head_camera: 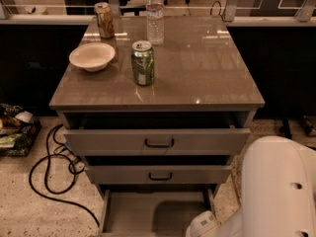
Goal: Open bottom drawer
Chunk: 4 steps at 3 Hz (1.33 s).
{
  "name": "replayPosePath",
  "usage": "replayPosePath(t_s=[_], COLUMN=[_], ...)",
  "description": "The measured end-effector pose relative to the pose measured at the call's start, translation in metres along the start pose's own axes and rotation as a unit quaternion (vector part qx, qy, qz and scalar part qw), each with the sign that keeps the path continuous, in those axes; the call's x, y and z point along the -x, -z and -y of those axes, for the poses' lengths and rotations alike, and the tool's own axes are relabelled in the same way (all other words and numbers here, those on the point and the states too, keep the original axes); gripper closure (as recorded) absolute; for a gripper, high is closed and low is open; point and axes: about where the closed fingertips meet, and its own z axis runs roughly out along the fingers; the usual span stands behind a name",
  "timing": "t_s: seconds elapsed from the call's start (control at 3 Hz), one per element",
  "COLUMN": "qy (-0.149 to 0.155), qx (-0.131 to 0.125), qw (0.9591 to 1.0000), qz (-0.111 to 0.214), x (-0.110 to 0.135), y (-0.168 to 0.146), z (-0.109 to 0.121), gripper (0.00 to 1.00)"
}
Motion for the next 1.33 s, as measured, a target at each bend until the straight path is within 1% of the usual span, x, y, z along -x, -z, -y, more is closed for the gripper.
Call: replayPosePath(t_s=[0.33,0.67,1.0,1.33], qy=[-0.020,-0.020,-0.006,0.022], qx=[-0.015,-0.015,-0.031,-0.054], qw=[0.9995,0.9995,0.9994,0.9981], qz=[0.021,0.021,0.014,0.016], x=[0.002,0.002,0.000,-0.006], y=[0.019,0.019,0.026,0.031], z=[-0.038,-0.038,-0.017,0.015], gripper=[1.00,1.00,1.00,1.00])
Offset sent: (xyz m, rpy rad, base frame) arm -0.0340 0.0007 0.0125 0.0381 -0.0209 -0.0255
